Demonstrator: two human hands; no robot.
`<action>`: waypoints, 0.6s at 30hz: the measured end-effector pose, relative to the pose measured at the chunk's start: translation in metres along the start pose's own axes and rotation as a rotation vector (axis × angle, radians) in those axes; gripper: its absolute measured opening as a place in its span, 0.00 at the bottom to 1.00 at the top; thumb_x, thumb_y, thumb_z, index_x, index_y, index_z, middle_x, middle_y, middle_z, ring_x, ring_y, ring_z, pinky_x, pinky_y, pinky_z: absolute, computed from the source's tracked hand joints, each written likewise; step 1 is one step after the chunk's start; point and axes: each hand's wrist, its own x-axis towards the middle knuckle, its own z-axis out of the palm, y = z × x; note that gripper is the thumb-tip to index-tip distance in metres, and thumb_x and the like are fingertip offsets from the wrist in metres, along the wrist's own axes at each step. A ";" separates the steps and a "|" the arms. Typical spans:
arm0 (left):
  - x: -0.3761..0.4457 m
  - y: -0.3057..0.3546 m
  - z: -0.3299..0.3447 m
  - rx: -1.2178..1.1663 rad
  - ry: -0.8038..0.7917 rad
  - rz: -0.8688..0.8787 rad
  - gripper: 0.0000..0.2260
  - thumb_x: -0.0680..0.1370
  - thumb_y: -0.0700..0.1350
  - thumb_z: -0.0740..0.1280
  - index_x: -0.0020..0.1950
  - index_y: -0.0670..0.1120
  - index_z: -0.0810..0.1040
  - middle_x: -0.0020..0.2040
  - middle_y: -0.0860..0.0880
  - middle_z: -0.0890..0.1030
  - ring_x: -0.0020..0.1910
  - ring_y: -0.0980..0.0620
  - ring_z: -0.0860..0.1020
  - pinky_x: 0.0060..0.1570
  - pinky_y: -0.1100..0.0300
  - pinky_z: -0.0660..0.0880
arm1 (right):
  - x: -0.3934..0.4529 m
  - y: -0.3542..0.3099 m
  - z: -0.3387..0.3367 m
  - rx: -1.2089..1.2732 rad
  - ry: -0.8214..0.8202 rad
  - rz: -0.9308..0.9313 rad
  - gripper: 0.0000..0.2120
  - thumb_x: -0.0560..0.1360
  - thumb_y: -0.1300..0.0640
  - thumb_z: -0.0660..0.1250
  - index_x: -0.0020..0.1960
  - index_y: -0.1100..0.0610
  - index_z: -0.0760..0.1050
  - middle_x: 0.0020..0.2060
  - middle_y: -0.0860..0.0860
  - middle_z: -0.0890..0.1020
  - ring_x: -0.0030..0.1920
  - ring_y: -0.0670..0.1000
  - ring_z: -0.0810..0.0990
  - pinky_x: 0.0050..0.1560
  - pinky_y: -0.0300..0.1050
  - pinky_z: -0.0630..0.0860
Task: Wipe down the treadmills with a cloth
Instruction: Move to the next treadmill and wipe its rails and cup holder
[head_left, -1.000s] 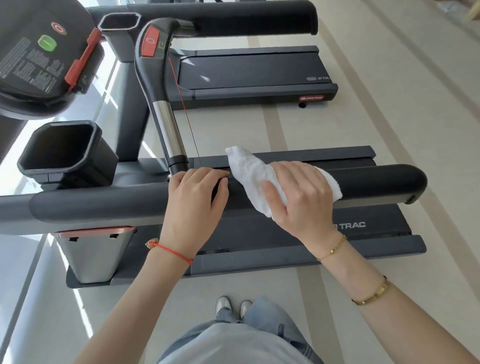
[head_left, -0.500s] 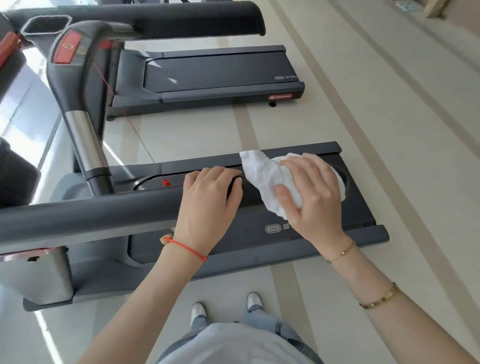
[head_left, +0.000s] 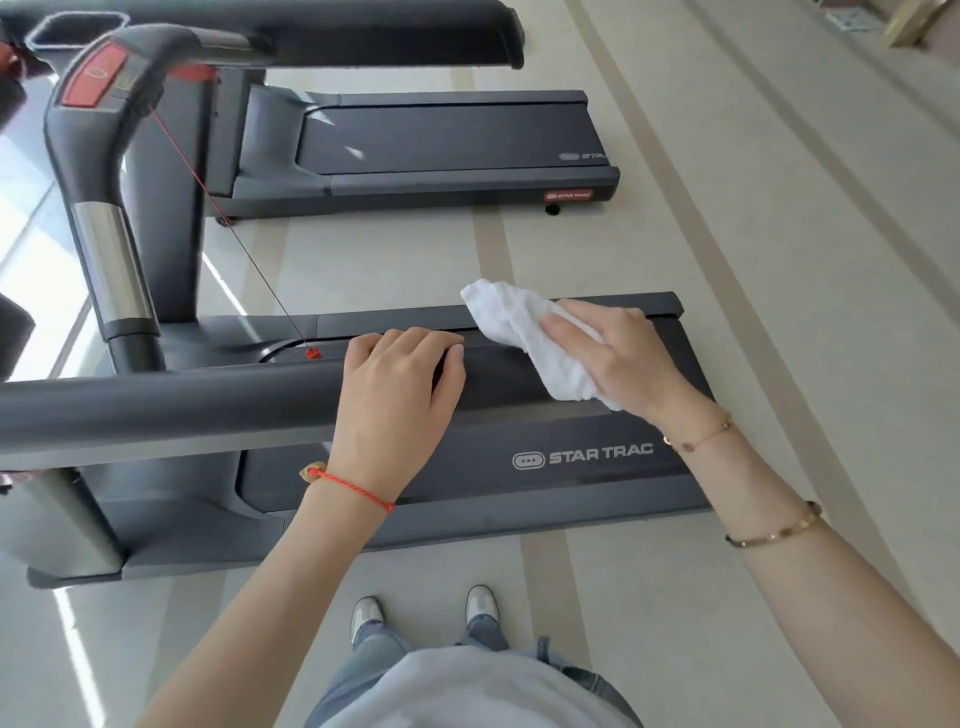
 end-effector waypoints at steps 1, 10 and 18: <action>0.000 -0.001 0.000 -0.003 0.003 -0.002 0.10 0.82 0.44 0.61 0.51 0.46 0.82 0.46 0.51 0.84 0.45 0.47 0.79 0.56 0.53 0.68 | -0.001 -0.001 0.002 -0.078 0.009 -0.039 0.25 0.77 0.34 0.54 0.37 0.54 0.71 0.27 0.49 0.72 0.31 0.50 0.72 0.35 0.51 0.68; -0.014 -0.032 -0.014 0.032 0.052 -0.062 0.10 0.82 0.44 0.61 0.52 0.47 0.82 0.45 0.52 0.83 0.47 0.48 0.79 0.60 0.50 0.66 | -0.017 -0.024 0.040 -0.514 0.284 -0.270 0.19 0.79 0.41 0.55 0.51 0.53 0.77 0.39 0.47 0.81 0.40 0.53 0.77 0.46 0.48 0.70; -0.024 -0.090 -0.044 0.065 0.046 -0.060 0.12 0.82 0.45 0.59 0.52 0.48 0.82 0.45 0.53 0.83 0.47 0.49 0.79 0.61 0.50 0.65 | -0.004 -0.071 0.096 -0.544 0.322 -0.317 0.18 0.80 0.41 0.56 0.48 0.53 0.77 0.36 0.46 0.80 0.37 0.52 0.77 0.44 0.47 0.69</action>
